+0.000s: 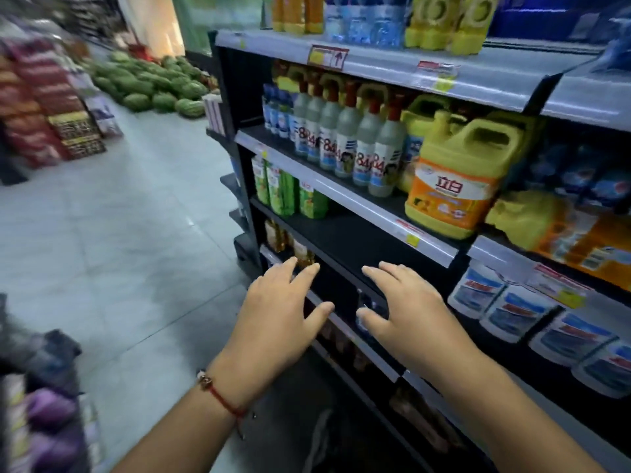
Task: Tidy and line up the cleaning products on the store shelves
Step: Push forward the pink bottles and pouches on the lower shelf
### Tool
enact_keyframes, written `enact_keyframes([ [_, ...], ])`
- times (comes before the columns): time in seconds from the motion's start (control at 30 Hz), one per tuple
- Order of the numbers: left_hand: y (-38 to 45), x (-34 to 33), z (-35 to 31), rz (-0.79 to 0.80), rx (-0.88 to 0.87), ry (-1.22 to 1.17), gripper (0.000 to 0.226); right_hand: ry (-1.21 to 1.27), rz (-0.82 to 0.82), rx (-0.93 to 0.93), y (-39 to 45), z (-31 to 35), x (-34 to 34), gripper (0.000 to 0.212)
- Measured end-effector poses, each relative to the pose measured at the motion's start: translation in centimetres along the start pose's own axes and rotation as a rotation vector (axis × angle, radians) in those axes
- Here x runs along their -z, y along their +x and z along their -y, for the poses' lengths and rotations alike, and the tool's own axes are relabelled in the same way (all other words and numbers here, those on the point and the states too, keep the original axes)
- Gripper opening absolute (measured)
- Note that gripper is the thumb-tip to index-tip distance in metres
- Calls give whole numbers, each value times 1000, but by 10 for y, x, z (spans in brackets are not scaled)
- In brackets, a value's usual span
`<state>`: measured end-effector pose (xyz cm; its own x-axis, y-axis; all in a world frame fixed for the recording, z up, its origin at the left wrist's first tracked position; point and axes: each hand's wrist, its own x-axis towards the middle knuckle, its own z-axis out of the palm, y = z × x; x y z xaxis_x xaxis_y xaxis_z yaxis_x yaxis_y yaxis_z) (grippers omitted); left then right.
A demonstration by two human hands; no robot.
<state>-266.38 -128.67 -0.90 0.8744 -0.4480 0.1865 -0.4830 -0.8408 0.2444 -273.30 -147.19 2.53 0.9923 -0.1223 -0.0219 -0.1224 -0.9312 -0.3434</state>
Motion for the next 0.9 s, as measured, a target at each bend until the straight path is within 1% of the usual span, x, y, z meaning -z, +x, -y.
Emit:
enact_keyframes([
  [0.17,58,-8,52,19,61,28,67,33,33,81,89,22,-22,66],
  [0.33,148,-9,102,37,66,69,66,70,51,114,194,35,-28,66],
  [0.43,200,-8,126,76,64,101,66,75,55,129,254,42,-30,65],
  [0.5,228,-9,144,61,68,115,63,60,49,147,288,50,-31,65],
  [0.63,264,-9,171,35,72,71,63,37,84,170,333,66,-27,62],
  [0.7,288,-8,182,20,41,55,64,28,85,153,354,70,-23,62],
  [0.8,329,-9,200,-49,-37,39,62,56,71,70,382,74,-20,62],
  [0.9,371,-11,215,-45,-96,16,61,88,73,-19,406,82,-21,57],
])
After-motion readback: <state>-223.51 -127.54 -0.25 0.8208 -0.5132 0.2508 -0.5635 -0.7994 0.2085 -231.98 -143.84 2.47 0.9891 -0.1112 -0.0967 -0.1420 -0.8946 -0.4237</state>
